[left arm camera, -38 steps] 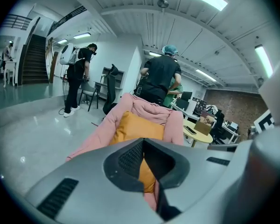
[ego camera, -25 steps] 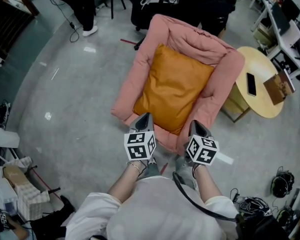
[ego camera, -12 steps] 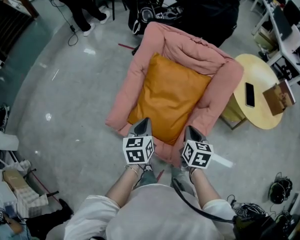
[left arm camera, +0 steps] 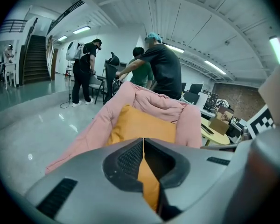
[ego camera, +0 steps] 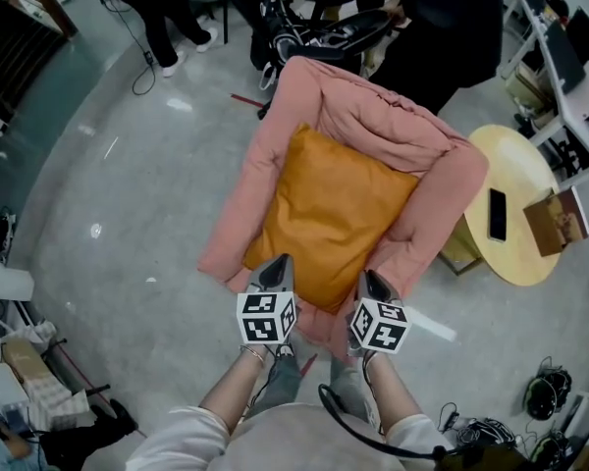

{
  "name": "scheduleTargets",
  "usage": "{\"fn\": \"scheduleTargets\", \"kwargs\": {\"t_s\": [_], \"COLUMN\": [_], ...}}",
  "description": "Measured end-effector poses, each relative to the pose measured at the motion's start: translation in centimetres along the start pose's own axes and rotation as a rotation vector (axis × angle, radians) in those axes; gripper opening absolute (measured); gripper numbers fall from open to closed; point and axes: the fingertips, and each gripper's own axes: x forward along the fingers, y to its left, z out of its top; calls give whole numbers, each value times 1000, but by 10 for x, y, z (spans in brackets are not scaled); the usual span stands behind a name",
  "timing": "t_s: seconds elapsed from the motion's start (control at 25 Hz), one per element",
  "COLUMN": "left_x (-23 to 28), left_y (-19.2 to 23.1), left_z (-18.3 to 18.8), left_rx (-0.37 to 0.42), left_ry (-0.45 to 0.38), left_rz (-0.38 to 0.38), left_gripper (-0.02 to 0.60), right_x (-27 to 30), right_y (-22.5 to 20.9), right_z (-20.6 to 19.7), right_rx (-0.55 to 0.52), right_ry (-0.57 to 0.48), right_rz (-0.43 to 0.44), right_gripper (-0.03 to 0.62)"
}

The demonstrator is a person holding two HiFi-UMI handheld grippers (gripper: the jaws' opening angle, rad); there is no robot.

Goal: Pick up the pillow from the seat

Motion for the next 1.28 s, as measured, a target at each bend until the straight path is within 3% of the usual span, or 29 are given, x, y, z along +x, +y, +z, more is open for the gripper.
{"fn": "scheduleTargets", "kwargs": {"t_s": [0.2, 0.28, 0.6, 1.0, 1.28], "left_x": [35, 50, 105, 152, 201], "left_y": [8, 11, 44, 85, 102], "left_z": [-6, -11, -42, -63, -79], "left_rx": [-14, -14, 14, 3, 34], "left_ry": [12, 25, 92, 120, 176], "left_rz": [-19, -27, -10, 32, 42], "left_gripper": [20, 100, 204, 321, 360], "right_x": [39, 55, 111, 153, 191], "right_y": [-10, -16, -42, -61, -67], "right_z": [-8, -13, -38, -54, -59], "right_rx": [52, 76, 166, 220, 222], "right_ry": [23, 34, 71, 84, 92], "right_rz": [-3, -6, -37, -48, -28], "right_gripper": [67, 95, 148, 250, 264]}}
